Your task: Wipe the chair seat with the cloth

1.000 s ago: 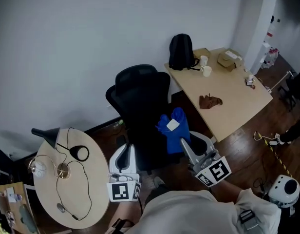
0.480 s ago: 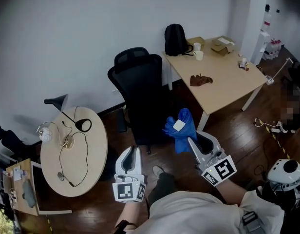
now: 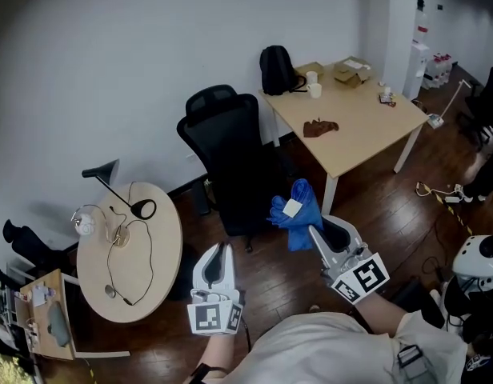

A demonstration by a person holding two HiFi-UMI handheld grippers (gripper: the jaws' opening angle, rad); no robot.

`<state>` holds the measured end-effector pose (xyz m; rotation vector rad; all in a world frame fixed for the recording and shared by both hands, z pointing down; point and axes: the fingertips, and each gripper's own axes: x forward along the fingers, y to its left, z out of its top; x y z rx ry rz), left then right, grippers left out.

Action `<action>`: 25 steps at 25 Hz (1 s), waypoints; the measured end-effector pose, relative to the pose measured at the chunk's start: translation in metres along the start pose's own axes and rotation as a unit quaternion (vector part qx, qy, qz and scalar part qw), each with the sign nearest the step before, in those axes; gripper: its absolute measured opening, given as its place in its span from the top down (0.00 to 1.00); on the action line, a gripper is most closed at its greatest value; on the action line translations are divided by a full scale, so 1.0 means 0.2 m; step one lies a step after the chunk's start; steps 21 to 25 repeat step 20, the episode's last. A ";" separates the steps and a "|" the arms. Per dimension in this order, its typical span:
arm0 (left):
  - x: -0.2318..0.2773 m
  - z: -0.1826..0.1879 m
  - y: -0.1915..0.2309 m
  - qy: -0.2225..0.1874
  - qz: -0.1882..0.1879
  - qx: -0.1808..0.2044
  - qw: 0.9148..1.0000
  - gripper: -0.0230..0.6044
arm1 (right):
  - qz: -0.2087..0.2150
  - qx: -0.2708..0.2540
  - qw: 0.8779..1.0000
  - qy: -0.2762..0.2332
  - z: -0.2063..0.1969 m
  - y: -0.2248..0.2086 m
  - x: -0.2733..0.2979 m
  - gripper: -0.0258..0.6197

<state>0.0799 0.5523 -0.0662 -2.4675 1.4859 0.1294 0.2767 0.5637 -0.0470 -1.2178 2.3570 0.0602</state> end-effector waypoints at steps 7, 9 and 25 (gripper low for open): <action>-0.16 -0.03 0.08 0.018 0.028 0.007 0.999 0.76 | 0.008 0.017 1.000 0.004 -0.06 0.08 -0.04 0.84; -0.18 0.00 0.04 0.006 0.024 0.004 1.000 0.76 | 0.008 0.017 1.000 0.007 -0.05 0.09 -0.08 0.84; -0.16 -0.02 -0.05 -0.006 -0.011 -0.014 1.000 0.74 | 0.002 0.011 1.000 0.000 0.01 0.14 -0.08 0.84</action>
